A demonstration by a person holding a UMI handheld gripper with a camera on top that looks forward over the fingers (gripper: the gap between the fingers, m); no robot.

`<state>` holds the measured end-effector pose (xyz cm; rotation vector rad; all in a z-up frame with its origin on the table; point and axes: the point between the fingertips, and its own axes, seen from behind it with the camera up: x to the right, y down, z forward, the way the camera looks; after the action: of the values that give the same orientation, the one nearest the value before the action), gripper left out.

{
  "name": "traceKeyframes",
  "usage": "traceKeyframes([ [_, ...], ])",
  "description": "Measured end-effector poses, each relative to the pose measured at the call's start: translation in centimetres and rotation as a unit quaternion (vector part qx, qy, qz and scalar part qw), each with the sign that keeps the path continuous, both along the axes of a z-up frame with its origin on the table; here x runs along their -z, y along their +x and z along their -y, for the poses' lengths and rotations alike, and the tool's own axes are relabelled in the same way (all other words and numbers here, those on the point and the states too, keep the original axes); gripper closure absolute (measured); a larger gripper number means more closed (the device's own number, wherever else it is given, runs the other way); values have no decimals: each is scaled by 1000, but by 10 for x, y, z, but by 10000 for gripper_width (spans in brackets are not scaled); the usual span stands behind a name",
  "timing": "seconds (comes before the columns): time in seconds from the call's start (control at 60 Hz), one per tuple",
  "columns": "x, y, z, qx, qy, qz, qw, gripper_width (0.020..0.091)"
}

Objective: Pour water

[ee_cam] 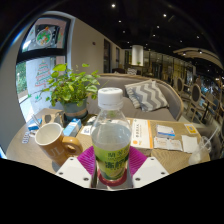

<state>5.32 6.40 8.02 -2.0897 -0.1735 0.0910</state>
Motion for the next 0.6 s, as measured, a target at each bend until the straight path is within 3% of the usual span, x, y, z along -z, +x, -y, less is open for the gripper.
traceKeyframes([
  [0.167,17,5,-3,8,11,-7,1000,686],
  [0.383,17,9,1,31,9,-25,999,574],
  [0.45,26,11,11,42,-29,-25,998,463],
  [0.517,25,10,24,47,-54,-29,997,235],
  [0.567,18,11,35,57,-60,-27,996,264],
  [0.6,10,13,46,64,-62,-20,996,247],
])
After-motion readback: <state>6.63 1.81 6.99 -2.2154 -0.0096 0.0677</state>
